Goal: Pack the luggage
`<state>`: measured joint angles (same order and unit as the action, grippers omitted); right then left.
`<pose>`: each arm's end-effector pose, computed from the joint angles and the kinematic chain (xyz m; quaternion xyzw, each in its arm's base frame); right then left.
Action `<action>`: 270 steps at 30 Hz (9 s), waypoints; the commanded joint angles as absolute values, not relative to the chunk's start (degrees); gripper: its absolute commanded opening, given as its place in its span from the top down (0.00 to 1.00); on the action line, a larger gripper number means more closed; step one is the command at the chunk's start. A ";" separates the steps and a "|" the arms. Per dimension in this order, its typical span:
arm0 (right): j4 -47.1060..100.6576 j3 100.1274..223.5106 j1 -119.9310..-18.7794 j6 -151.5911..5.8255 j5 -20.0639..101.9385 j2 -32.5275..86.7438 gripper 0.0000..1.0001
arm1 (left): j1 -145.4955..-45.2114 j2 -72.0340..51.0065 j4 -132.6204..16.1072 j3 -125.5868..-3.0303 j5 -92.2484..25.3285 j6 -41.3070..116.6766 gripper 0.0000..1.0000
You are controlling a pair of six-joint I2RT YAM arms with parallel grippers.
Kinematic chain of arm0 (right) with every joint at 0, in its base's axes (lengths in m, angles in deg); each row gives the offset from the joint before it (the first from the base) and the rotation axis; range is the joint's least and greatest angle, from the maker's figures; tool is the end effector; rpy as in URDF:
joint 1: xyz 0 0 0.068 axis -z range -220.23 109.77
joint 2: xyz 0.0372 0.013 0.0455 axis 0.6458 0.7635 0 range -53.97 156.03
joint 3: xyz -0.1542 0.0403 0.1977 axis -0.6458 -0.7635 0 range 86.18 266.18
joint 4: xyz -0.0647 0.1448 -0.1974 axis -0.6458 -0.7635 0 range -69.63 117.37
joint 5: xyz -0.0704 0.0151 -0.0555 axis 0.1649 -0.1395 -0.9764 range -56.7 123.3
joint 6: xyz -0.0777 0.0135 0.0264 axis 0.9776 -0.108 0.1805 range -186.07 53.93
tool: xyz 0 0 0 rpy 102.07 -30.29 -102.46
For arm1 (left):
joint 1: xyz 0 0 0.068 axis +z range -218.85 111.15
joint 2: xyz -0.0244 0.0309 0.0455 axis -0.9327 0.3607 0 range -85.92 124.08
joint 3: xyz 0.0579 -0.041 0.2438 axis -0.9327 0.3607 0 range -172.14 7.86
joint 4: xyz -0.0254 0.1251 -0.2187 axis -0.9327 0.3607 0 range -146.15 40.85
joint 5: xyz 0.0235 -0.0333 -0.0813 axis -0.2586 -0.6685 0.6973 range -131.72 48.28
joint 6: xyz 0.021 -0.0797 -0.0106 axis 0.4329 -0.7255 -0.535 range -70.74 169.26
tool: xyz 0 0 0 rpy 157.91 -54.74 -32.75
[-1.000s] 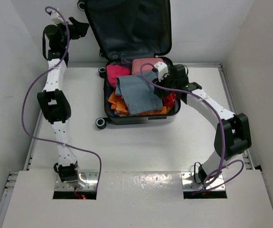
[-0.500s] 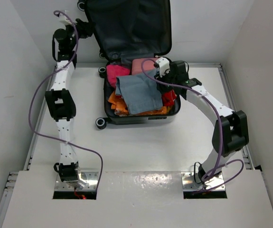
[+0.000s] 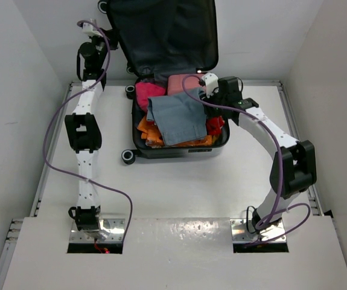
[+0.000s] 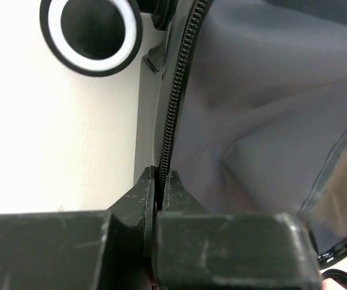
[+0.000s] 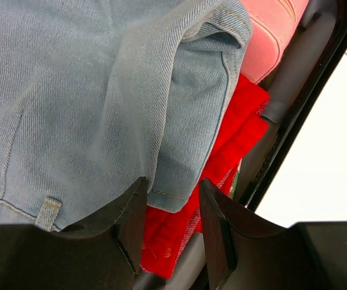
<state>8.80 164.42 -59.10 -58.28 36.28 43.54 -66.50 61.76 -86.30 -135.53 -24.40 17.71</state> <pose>0.3872 0.1363 0.2446 -0.2182 0.8711 0.0657 0.4351 0.5959 0.0029 0.3488 -0.0311 0.5394 -0.2884 0.7905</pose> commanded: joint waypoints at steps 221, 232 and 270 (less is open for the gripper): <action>23.42 109.13 -1.65 -66.86 74.60 -2.82 0.81 | -131.26 24.91 -30.41 -63.59 -16.50 152.14 1.00; 22.01 108.69 -1.73 -68.96 81.79 -5.90 0.80 | -119.34 -1.68 -19.51 -38.47 -21.07 163.79 1.00; 5.42 107.18 -5.51 -44.27 90.69 -16.53 0.79 | -94.34 -17.03 -20.65 -54.47 -38.81 10.35 0.51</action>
